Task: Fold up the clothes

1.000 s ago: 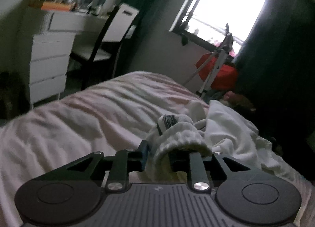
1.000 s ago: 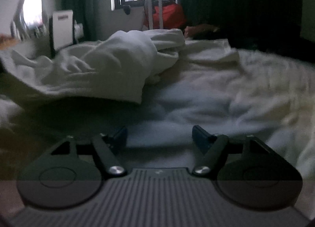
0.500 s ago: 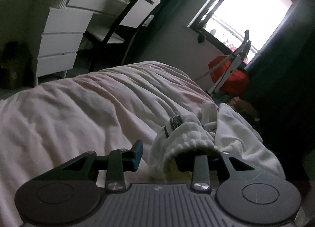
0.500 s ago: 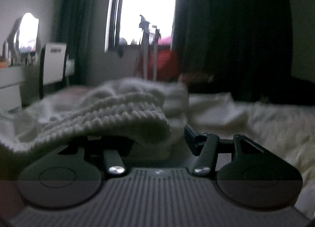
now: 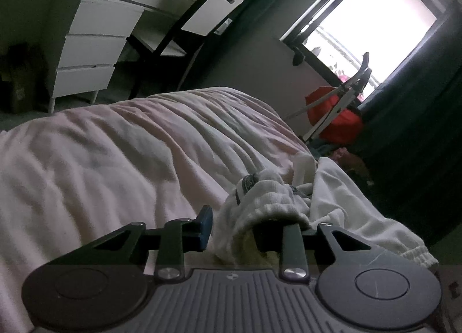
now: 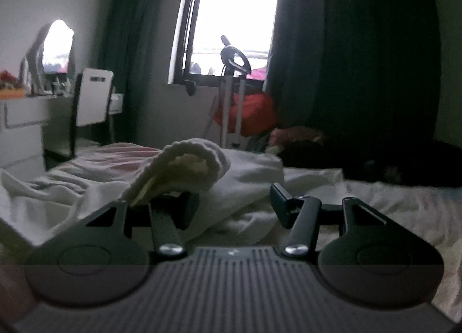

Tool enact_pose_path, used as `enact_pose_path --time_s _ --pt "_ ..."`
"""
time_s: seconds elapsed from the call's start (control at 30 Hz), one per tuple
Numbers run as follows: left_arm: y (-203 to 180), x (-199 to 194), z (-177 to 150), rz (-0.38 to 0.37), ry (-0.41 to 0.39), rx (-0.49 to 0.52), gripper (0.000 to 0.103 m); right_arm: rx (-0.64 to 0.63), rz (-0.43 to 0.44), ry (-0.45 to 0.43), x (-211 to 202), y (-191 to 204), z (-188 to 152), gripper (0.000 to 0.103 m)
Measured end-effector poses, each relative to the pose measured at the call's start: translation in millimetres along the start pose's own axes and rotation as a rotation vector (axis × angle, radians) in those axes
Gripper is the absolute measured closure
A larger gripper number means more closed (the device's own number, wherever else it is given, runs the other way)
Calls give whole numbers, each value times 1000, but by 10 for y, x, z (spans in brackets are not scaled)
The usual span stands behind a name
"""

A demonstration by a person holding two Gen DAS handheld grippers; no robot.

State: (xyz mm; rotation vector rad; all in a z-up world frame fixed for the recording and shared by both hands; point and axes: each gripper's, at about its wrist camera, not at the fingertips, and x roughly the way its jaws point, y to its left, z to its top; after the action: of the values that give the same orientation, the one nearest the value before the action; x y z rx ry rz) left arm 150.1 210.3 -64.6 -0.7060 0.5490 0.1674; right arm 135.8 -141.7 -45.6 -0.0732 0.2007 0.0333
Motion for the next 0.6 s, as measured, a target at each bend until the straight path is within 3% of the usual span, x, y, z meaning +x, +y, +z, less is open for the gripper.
enact_pose_path --time_s 0.2,0.3,0.37,0.6 --pt "0 -7 -11 9 5 16 73 34 75 107 -269 -172 -368 46" --pt "-41 -13 -33 11 8 41 72 150 89 159 -285 -380 -553 46" --pt "-81 -9 -55 21 9 60 73 222 53 173 -293 -488 -659 44" --pt "-155 -11 -68 55 -7 97 72 314 133 284 2 -546 -810 44"
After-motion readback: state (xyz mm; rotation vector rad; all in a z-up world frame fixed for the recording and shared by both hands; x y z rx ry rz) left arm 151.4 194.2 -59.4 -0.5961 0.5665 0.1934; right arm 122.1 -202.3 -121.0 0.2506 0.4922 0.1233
